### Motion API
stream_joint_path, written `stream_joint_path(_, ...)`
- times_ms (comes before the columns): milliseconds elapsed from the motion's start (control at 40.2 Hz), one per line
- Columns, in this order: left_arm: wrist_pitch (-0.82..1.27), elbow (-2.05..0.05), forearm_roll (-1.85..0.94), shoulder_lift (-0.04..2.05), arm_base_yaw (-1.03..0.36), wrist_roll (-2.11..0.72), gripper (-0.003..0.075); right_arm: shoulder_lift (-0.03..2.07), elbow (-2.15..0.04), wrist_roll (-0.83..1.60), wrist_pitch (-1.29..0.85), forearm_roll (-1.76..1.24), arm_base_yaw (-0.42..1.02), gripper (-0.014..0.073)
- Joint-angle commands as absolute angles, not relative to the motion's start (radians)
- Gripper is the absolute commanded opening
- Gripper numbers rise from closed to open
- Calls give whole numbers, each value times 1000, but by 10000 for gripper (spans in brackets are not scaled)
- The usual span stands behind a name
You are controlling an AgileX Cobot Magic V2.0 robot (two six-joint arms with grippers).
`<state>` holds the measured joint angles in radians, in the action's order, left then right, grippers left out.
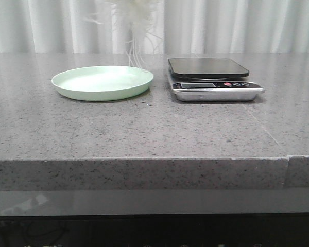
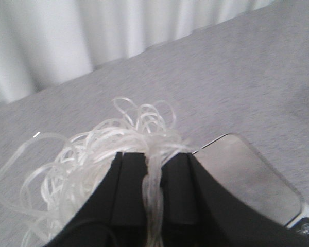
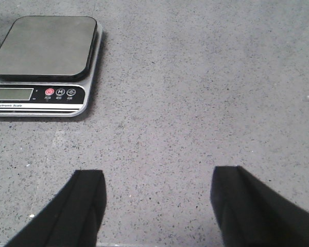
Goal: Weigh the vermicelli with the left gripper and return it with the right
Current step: 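Lift the vermicelli with the left gripper and carry it over the scale, then lower the vermicelli onto the scale and open the left gripper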
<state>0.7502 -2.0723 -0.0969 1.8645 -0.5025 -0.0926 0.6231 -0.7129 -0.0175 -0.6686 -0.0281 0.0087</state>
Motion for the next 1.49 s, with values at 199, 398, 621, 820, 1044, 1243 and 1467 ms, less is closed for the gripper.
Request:
stream_joint_path(199,604,-2341,-103,2013,-633,-102,155,632,-747,-11,-606,-18,5,554)
stream_joint_path(398,595,-2450,-95,2130,-666,-102,155,632,-747,-11,-606,-18,5,554)
stream_joint_path(621,619,-2452,-88,2208,-666,-102,155,632,-747,-11,-606,-18,5,554)
stream_joint_path(820,705,-2452,-88,2238,-666,-102,177,632,-747,-11,-606,-18,5,554)
stream_joint_path(1044,747,-2452,-84,2242,-664,-102,373,632,-747,-11,-606,-18,5,554)
stream_joint_path(1243,760,-2476,-86,2237,-664,-102,421,632,-747,-11,-606,-18,5,554)
stream_joint_path(1467,810,-2479,-86,2168,-655,-102,421,632,-747,-11,-606,-18,5,554)
